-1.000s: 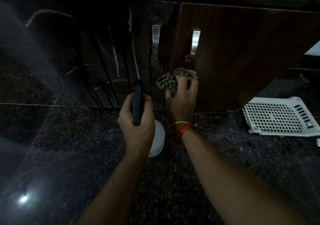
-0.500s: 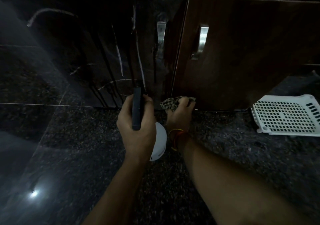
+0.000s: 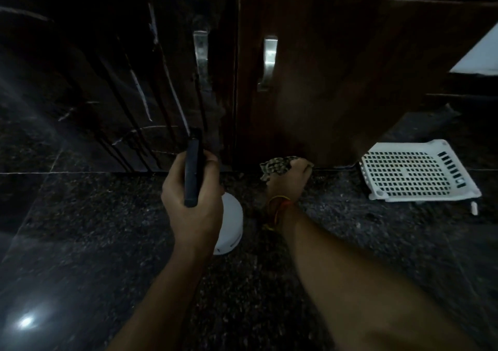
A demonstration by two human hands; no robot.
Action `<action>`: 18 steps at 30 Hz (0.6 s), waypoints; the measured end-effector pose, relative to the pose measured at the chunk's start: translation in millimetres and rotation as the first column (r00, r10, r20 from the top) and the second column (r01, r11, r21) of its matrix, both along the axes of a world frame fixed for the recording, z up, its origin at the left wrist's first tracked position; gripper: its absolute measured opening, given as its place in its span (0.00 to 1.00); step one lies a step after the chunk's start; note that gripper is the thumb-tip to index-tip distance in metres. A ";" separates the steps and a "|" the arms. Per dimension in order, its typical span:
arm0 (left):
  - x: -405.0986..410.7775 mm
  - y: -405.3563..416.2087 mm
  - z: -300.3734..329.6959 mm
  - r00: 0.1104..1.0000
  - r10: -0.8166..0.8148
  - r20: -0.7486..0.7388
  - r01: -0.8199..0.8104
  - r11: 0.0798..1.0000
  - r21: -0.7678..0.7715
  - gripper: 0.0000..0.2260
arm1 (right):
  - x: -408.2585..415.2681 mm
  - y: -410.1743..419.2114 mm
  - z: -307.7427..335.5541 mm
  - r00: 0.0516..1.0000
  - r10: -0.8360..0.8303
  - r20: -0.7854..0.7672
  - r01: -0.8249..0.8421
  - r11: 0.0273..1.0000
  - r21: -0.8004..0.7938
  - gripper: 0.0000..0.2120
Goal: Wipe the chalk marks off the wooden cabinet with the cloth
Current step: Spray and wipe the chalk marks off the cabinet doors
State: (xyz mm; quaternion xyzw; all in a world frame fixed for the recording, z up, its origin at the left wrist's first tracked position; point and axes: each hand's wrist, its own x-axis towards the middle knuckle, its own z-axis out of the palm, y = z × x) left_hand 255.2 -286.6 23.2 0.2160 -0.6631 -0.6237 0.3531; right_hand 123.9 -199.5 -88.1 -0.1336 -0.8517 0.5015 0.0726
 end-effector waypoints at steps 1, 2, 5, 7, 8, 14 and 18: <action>-1.9 3.5 -1.2 1.000 -0.006 -0.003 0.006 1.000 -0.004 0.08 | -5.3 13.0 0.7 1.000 -0.016 -0.012 0.016 1.000 0.011 0.18; -4.0 7.5 -2.2 1.000 -0.009 -0.002 0.009 1.000 -0.008 0.08 | -9.7 24.6 1.5 0.999 -0.028 -0.028 0.029 0.999 0.030 0.18; -9.9 20.2 -2.7 1.000 -0.030 0.005 0.030 0.999 -0.013 0.09 | -20.7 50.9 2.9 0.994 -0.081 -0.074 0.086 0.995 0.053 0.17; -13.6 25.8 -3.2 0.999 -0.051 0.006 0.051 0.998 -0.028 0.08 | -27.6 63.9 1.8 0.991 -0.101 -0.088 0.105 0.994 0.039 0.16; -15.5 27.3 -3.7 0.998 -0.059 0.007 0.059 0.998 -0.036 0.08 | -31.2 70.3 0.3 0.990 -0.107 -0.095 0.111 0.993 0.037 0.16; -23.9 27.3 -9.4 0.998 -0.055 0.018 0.056 0.996 -0.073 0.08 | -48.3 107.2 -4.8 0.980 -0.159 -0.115 0.166 0.985 0.054 0.16; -28.6 29.4 -10.3 0.998 -0.053 0.024 0.055 0.996 -0.074 0.08 | -52.6 115.3 -6.2 0.978 -0.173 -0.119 0.181 0.982 0.054 0.16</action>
